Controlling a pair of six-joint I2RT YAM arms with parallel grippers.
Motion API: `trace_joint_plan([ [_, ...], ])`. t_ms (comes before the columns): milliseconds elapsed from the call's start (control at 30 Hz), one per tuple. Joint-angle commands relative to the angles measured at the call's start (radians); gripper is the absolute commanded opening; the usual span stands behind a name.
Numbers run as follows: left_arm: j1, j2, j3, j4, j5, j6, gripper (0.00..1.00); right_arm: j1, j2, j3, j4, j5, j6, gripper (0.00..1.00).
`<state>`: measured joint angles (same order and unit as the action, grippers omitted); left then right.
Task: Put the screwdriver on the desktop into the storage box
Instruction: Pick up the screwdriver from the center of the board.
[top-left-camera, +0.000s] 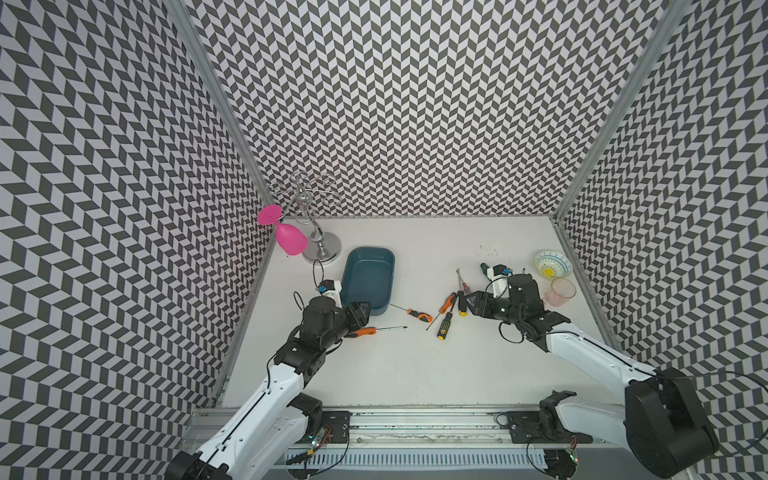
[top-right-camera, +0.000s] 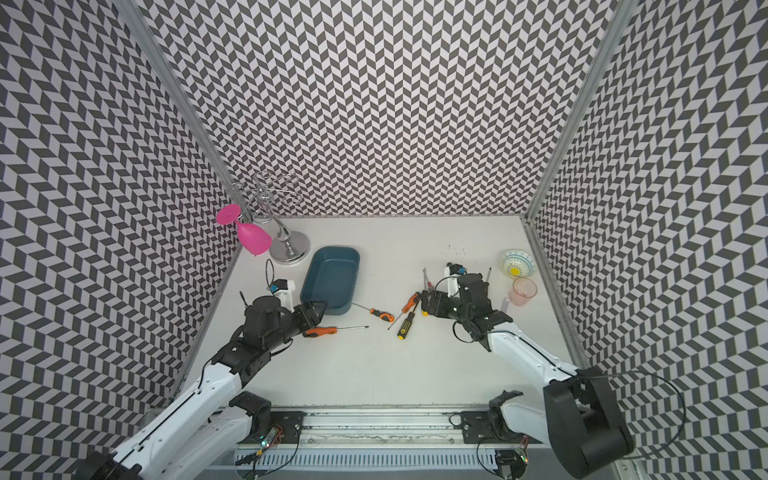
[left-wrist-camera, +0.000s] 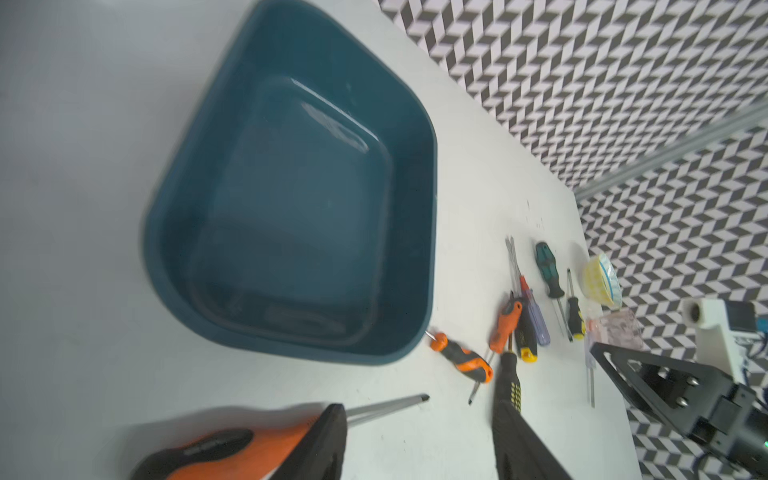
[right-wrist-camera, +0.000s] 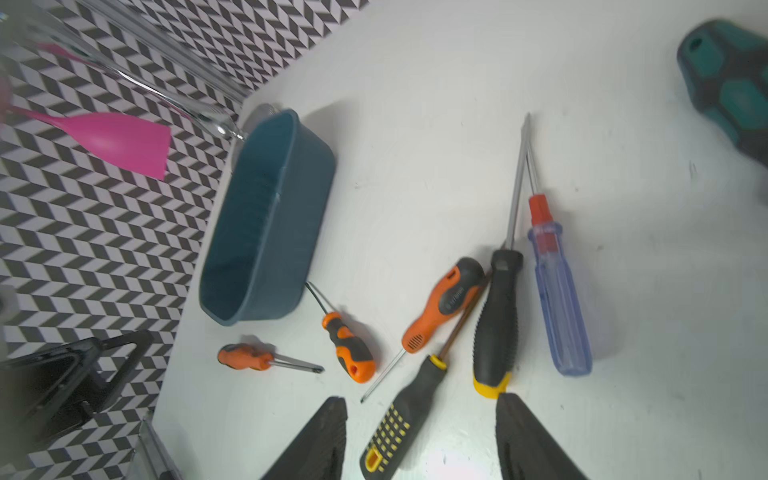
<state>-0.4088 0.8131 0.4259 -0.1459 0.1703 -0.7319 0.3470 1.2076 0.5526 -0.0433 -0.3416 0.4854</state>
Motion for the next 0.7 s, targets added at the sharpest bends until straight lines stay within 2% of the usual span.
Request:
trace_joint_plan([
  [0, -0.085, 0.034, 0.006, -0.033, -0.076, 0.005, 0.58, 0.027, -0.002, -0.023, 0.002, 0.003, -0.031, 0.61],
  [100, -0.123, 0.074, 0.016, -0.076, -0.161, -0.004, 0.67, 0.045, -0.005, -0.047, 0.001, 0.014, -0.044, 0.62],
  [300, -0.124, 0.080, 0.000, -0.098, -0.266, -0.027, 0.81, 0.060, -0.009, -0.078, 0.010, 0.015, -0.059, 0.64],
  [433, -0.122, 0.118, 0.013, -0.096, -0.332, 0.007, 0.85, 0.069, -0.007, -0.089, 0.026, 0.007, -0.066, 0.64],
  [667, -0.092, 0.276, 0.050, -0.067, -0.344, 0.031, 0.88, 0.075, -0.006, -0.101, 0.039, -0.009, -0.074, 0.64],
])
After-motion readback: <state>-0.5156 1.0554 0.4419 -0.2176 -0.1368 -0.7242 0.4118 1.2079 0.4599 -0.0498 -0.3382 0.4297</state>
